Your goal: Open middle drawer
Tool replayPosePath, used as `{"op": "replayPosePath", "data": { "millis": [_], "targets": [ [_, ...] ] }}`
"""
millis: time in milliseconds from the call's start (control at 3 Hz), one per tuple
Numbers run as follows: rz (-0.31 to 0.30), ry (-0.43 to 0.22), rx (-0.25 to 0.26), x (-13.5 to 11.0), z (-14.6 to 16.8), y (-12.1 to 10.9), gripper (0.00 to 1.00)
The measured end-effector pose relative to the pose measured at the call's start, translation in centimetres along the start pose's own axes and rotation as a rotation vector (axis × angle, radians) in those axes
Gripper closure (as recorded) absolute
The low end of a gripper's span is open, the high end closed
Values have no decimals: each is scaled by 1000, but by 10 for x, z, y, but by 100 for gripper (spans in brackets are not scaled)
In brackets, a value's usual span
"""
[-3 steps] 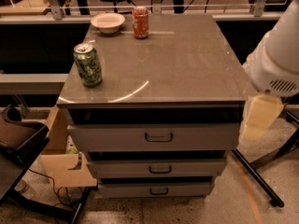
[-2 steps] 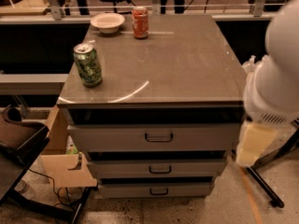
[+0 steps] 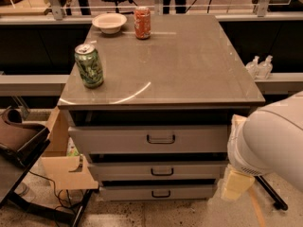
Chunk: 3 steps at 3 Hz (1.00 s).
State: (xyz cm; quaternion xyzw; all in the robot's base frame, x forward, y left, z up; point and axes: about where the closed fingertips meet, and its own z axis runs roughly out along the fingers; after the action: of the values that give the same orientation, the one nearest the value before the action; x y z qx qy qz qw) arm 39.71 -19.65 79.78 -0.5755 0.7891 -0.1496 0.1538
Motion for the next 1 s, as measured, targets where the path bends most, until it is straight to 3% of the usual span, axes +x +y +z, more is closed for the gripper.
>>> {"op": "replayPosePath", "data": {
  "millis": [667,1000],
  "targets": [
    [-19,-12,-10,-13,14,5,0],
    [-49,-17,-14,-35,44,33,0]
  ]
}}
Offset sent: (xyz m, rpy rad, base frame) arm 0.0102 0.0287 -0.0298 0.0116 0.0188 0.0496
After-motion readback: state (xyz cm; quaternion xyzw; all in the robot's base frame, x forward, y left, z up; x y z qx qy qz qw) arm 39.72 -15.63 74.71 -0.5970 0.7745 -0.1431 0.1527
